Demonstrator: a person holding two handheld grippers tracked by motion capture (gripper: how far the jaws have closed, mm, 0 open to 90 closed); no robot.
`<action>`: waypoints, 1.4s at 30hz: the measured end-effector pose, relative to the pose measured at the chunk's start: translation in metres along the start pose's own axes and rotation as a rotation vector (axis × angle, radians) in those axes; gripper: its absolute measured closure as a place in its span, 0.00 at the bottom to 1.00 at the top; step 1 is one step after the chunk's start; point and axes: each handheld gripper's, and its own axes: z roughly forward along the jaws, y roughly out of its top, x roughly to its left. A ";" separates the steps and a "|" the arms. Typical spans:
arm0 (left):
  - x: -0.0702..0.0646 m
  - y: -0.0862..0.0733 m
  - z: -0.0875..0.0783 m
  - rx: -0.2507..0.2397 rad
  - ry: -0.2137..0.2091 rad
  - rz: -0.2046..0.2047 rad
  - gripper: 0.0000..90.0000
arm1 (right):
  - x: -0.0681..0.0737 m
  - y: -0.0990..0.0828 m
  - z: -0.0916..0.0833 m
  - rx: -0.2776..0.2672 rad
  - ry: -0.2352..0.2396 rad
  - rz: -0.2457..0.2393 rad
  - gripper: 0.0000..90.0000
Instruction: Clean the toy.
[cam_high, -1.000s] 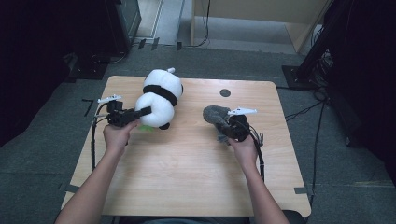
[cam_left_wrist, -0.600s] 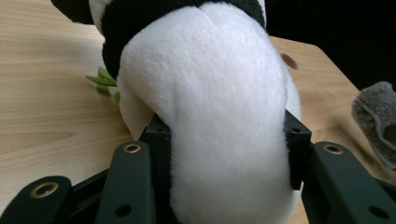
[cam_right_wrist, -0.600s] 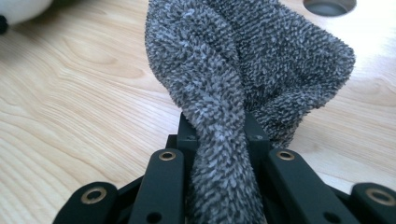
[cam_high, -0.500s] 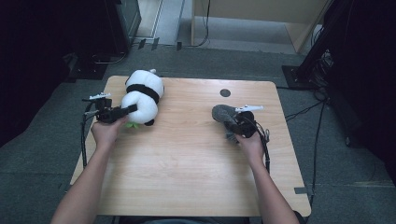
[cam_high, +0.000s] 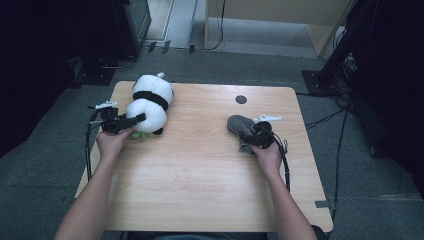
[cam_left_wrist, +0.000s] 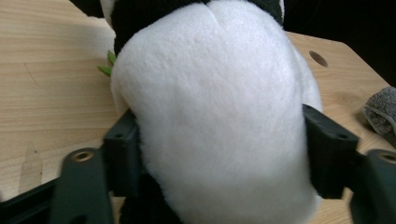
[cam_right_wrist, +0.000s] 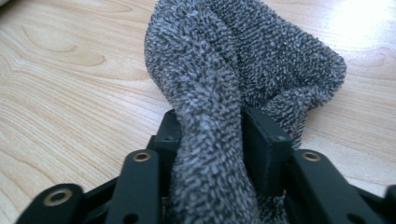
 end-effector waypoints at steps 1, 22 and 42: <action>0.001 0.000 0.000 -0.002 -0.003 0.003 0.27 | 0.000 0.000 0.000 0.000 0.003 0.006 0.63; -0.007 0.007 -0.002 0.049 0.024 0.045 0.15 | 0.002 0.005 -0.007 0.006 -0.008 -0.005 0.46; -0.021 0.014 -0.025 0.037 0.063 0.123 0.00 | 0.006 0.005 -0.019 0.003 0.011 -0.004 0.38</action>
